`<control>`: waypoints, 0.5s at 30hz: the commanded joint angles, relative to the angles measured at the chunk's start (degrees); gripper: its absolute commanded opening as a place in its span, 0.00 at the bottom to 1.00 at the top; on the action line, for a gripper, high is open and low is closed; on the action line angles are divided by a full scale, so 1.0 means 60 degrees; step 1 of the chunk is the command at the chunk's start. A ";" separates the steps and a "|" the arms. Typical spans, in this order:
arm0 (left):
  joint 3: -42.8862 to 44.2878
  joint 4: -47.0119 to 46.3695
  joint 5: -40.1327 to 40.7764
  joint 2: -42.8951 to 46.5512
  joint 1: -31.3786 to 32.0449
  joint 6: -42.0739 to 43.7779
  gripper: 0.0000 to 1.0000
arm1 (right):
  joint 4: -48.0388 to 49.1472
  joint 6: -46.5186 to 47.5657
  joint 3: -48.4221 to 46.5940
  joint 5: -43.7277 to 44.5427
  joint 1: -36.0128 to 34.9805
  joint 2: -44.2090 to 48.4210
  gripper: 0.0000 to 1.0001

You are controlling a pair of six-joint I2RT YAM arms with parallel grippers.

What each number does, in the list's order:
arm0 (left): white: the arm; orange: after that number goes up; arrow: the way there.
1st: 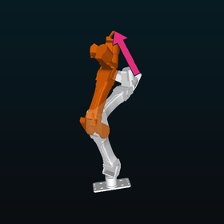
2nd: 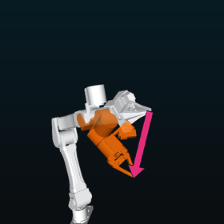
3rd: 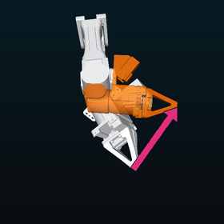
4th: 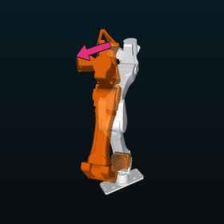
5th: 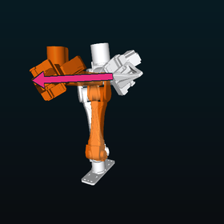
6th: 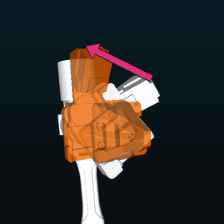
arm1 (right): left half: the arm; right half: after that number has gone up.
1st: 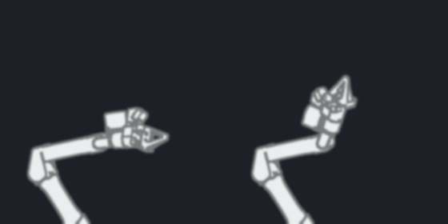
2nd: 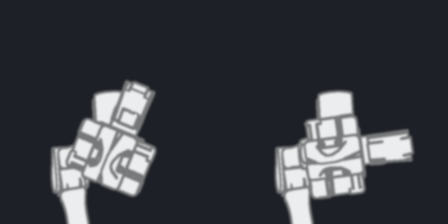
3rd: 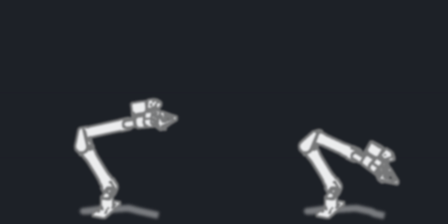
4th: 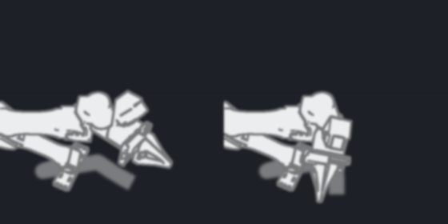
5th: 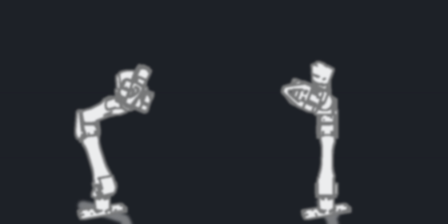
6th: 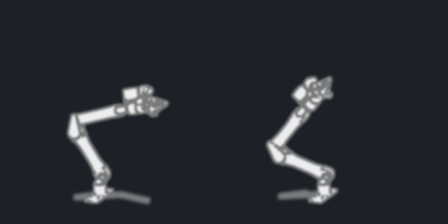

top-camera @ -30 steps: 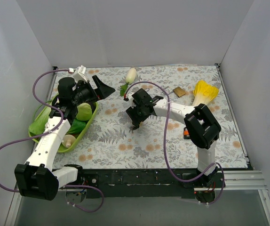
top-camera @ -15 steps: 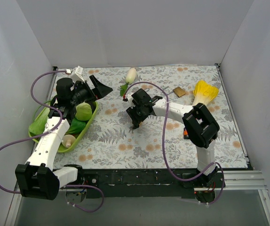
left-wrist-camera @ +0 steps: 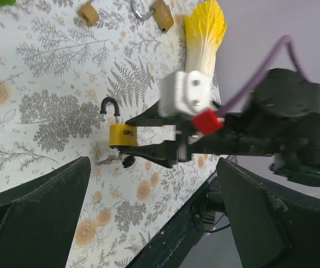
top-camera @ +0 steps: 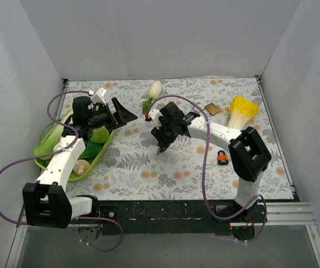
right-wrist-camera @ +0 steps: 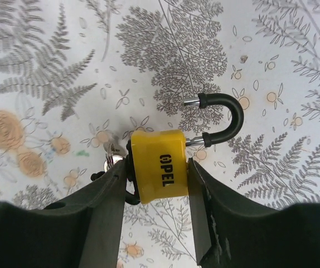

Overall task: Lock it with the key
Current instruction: Pick up the lock from the center of the board.

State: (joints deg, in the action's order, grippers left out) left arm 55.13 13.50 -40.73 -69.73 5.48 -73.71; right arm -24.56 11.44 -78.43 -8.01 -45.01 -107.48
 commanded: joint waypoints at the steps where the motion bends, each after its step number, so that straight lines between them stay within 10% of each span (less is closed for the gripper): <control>1: -0.0355 0.0080 -0.0565 0.0006 -0.0063 0.0098 0.98 | 0.0167 0.1093 0.0166 -0.1167 0.0017 0.1506 0.01; 15: -0.0649 -0.0462 -0.3052 -0.1180 0.0097 -0.0590 0.63 | -0.1121 0.5105 0.0636 -0.3338 -0.0451 0.4407 0.01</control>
State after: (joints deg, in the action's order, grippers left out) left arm 52.80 13.19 -49.60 -76.53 5.06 -75.46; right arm -28.69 31.44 -72.82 -23.49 -45.65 -85.19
